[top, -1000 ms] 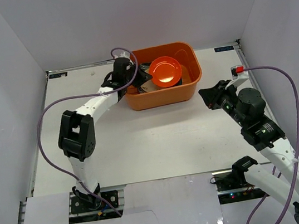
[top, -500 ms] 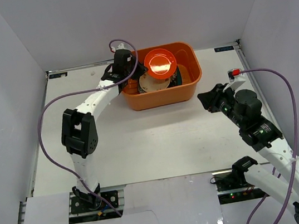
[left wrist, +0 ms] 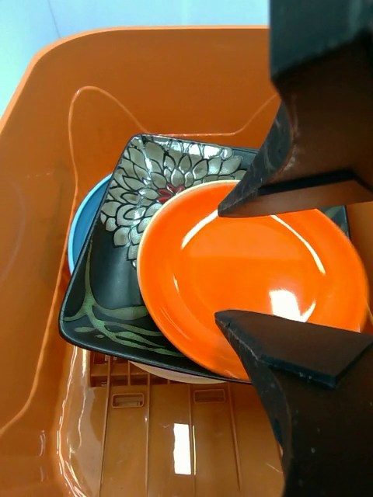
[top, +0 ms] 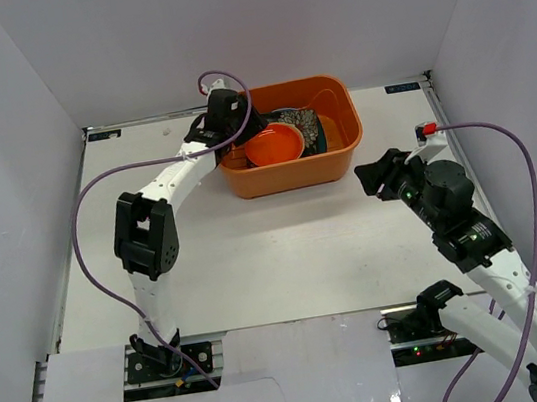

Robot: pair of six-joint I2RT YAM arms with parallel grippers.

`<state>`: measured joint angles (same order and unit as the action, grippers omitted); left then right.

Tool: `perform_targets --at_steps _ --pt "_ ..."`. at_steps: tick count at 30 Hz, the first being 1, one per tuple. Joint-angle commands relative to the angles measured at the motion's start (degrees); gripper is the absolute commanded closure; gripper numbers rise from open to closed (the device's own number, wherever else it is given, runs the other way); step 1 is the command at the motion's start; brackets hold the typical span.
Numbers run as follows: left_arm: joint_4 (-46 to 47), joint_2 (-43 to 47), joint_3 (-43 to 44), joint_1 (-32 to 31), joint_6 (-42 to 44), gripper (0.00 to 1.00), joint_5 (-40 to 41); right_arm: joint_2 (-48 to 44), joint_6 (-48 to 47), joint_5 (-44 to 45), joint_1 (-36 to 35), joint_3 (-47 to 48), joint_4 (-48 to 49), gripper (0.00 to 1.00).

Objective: Place the plates into the plastic bin on the countertop

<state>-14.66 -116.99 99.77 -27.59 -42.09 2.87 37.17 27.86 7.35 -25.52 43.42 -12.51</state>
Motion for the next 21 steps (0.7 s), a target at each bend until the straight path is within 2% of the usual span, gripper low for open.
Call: perform_targets --at_steps 1,3,5,6,8,9,10,14,15,16,18,19,21 --pt "-0.02 4.57 2.36 0.08 1.48 0.37 0.29 -1.13 -1.05 1.26 0.03 3.69 0.39 0.48" --pt "0.33 5.45 3.24 0.08 2.00 0.37 -1.63 -1.13 -1.49 1.43 0.03 4.22 -0.05 0.44" --pt "0.85 7.64 3.77 -0.18 2.27 0.31 -2.78 -1.04 -1.93 1.78 0.03 5.18 -0.58 0.34" --pt "2.25 8.78 3.68 -0.27 3.32 0.04 -4.53 -1.22 -2.19 2.48 0.03 5.53 -0.76 0.29" --pt "3.57 12.72 3.24 -1.14 4.72 0.02 -7.44 -1.40 -2.98 3.36 0.03 6.58 -1.02 0.08" --pt "4.62 14.23 2.63 -1.41 6.21 0.02 -8.40 -1.66 -3.33 4.59 0.03 7.11 -1.11 0.06" --pt "5.16 15.99 1.93 -1.67 7.18 0.02 -10.93 -1.75 -4.21 5.47 0.03 7.73 -1.37 0.10" --pt "7.27 27.05 -5.26 -2.99 11.58 0.02 -15.51 -3.59 -7.02 11.00 0.03 10.63 -3.82 0.10" --pt "7.53 32.56 -7.37 -2.99 12.28 0.02 -16.14 -4.46 -7.55 13.89 0.03 12.20 -4.53 0.10" --pt "7.54 35.57 -12.00 -3.08 13.51 0.02 -16.23 -5.17 -8.34 14.87 0.03 12.91 -5.06 0.10" --pt "7.54 45.21 -17.47 -3.08 14.83 0.02 -14.83 -7.79 -10.62 17.59 -0.06 13.71 -4.98 0.10" --pt "7.27 48.40 -23.16 -2.99 15.62 0.02 -13.52 -8.86 -11.24 18.21 -0.06 13.54 -4.46 0.10" --pt "5.79 54.64 -28.55 -2.82 15.81 0.02 -8.08 -11.84 -14.47 19.01 0.03 12.84 -2.70 0.10"
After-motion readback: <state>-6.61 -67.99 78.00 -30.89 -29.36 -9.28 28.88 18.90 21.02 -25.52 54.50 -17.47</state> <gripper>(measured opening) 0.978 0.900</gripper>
